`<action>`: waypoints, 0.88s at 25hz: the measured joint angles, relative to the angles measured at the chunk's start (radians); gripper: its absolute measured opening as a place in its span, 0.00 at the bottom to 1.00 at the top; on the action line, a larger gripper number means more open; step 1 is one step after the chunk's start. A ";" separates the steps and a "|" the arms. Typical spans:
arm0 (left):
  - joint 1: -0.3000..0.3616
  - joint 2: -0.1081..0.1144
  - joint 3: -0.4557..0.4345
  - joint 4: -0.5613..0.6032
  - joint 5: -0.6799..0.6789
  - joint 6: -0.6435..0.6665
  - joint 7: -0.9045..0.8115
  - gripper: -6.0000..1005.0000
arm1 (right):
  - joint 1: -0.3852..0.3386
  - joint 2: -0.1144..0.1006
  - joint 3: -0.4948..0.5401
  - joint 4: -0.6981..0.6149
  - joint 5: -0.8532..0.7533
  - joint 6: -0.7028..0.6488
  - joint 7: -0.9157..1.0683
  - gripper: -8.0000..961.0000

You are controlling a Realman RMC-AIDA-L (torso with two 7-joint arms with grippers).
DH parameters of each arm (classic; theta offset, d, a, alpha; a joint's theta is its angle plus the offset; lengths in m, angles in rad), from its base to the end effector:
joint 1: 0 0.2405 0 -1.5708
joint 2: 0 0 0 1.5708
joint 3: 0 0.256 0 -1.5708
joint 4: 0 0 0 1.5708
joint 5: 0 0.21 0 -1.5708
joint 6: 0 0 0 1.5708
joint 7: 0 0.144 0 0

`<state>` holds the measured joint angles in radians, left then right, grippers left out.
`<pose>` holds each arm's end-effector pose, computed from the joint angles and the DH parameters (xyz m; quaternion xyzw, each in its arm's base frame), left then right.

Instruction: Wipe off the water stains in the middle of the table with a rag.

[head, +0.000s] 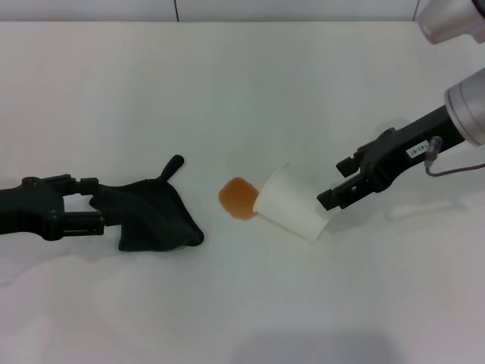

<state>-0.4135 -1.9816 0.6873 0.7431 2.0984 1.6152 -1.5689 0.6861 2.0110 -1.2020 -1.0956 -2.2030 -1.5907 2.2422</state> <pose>-0.3168 0.3024 0.0464 -0.9249 -0.3144 -0.1655 0.1352 0.1677 0.3665 0.0082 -0.9576 0.2834 -0.0196 0.0485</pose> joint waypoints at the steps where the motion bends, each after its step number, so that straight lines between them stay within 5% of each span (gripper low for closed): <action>1: 0.000 0.000 0.000 -0.001 0.000 0.000 0.000 0.88 | 0.000 0.001 -0.011 0.007 0.000 0.013 -0.001 0.88; 22: 0.004 -0.002 0.000 -0.003 0.000 0.002 0.000 0.88 | 0.002 0.009 -0.168 0.060 0.038 0.166 -0.007 0.88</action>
<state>-0.4096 -1.9837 0.6876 0.7397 2.0984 1.6176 -1.5687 0.6876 2.0204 -1.3704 -1.0353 -2.1653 -1.4251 2.2350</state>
